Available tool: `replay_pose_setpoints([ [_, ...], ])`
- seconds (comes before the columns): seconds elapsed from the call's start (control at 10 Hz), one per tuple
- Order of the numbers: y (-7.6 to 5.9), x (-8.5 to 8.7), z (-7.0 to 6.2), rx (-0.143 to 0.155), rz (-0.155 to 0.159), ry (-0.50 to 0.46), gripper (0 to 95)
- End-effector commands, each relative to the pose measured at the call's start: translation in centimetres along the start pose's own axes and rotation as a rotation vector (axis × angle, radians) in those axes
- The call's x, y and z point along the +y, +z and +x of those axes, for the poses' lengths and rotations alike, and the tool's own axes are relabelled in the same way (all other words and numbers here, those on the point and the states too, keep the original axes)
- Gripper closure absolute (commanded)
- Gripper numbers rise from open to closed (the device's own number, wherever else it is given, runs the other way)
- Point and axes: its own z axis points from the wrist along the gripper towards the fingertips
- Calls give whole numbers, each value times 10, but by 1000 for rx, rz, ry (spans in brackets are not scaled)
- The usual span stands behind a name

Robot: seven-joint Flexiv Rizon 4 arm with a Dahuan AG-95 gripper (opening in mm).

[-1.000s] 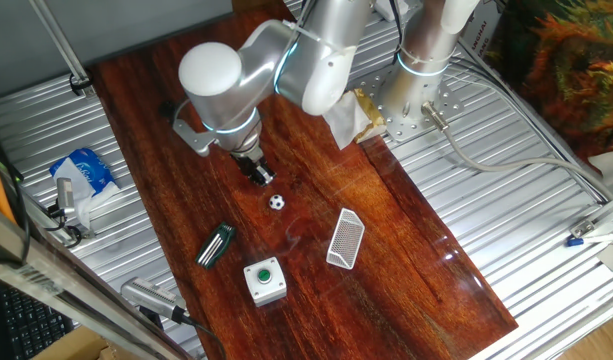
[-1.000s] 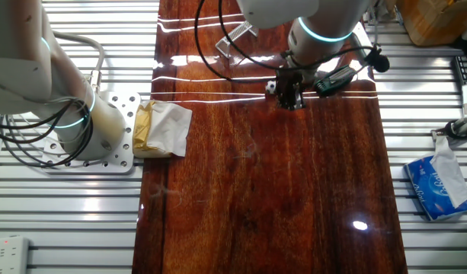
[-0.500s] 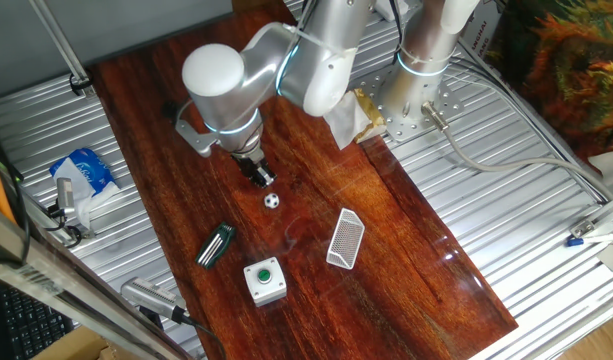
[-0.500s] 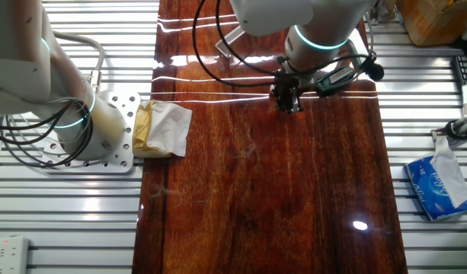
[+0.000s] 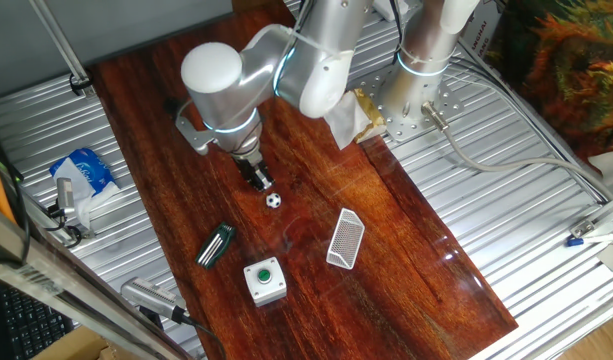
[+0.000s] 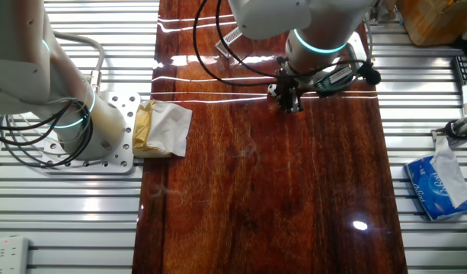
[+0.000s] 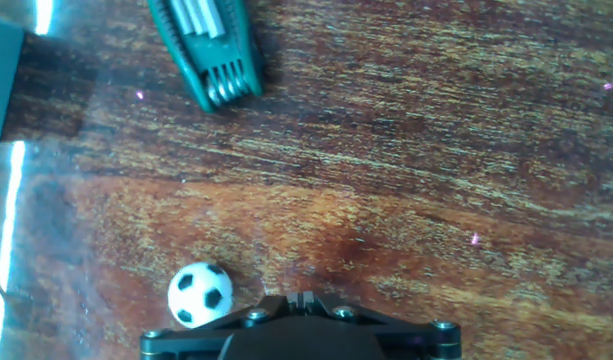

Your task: Push the soccer ball into the goal

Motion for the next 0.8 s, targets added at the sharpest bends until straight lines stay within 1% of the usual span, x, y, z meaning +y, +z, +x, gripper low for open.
replay_pose_setpoints([
  [0.1,-1,2,-1,8,-5,-11,950],
  [0.2,-1,3,-1,14,-6,-13,950],
  [0.4,-2,9,0,13,-15,7,950],
  [0.6,-3,28,-1,17,-23,54,950],
  [0.7,-2,44,-2,16,-38,109,950],
  [0.8,-3,59,-2,15,-65,164,950],
])
